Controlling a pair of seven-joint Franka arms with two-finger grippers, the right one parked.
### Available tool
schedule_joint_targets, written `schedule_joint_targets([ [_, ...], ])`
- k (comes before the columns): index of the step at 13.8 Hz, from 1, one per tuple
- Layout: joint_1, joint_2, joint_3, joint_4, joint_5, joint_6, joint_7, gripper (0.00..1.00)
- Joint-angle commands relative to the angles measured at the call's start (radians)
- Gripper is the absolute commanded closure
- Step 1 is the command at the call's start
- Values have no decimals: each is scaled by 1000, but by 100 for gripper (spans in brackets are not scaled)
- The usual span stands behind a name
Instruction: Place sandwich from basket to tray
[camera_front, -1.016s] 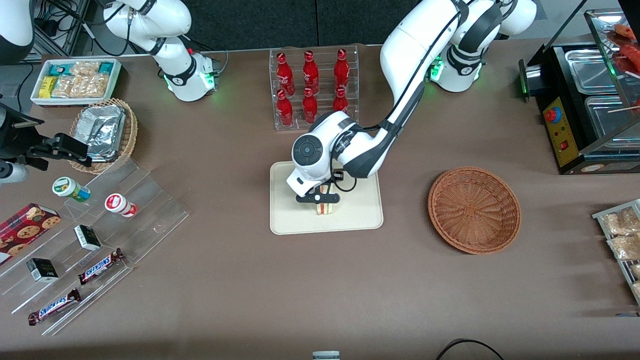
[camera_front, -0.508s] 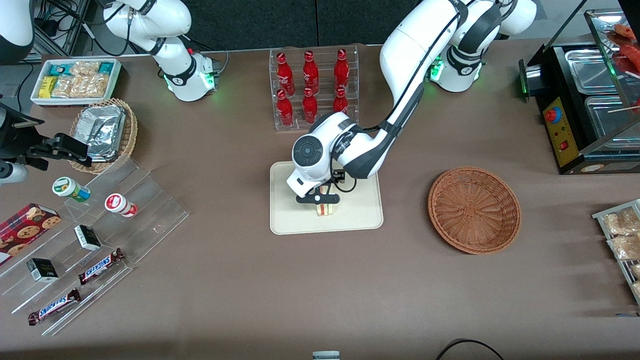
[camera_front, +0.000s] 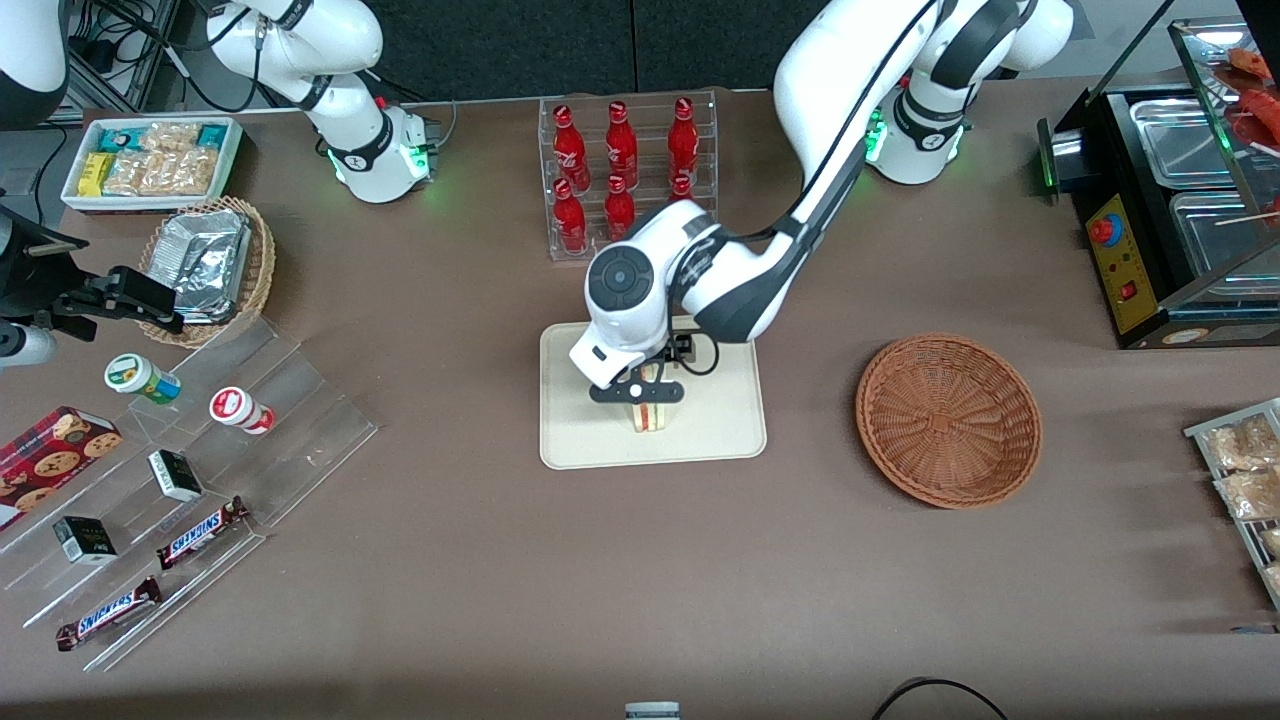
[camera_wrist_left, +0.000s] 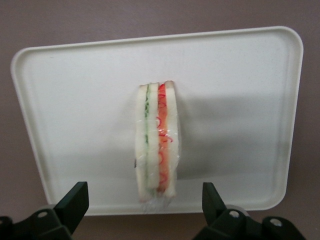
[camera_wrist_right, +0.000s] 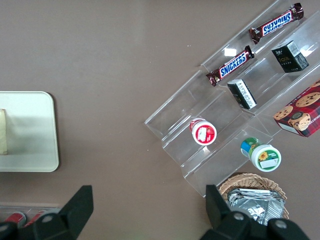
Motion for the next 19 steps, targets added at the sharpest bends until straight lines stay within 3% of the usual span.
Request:
schedule_joint_targets([
  [1, 51, -66, 16, -17, -2, -67, -7, 0],
  [5, 175, -145, 17, -78, 1, -94, 39, 0],
  [12, 379, -303, 16, -184, -9, -167, 279, 0],
  [17, 532, -494, -18, -351, -8, -192, 569, 0],
  [19, 589, -527, -29, -346, -8, -292, 707, 0],
])
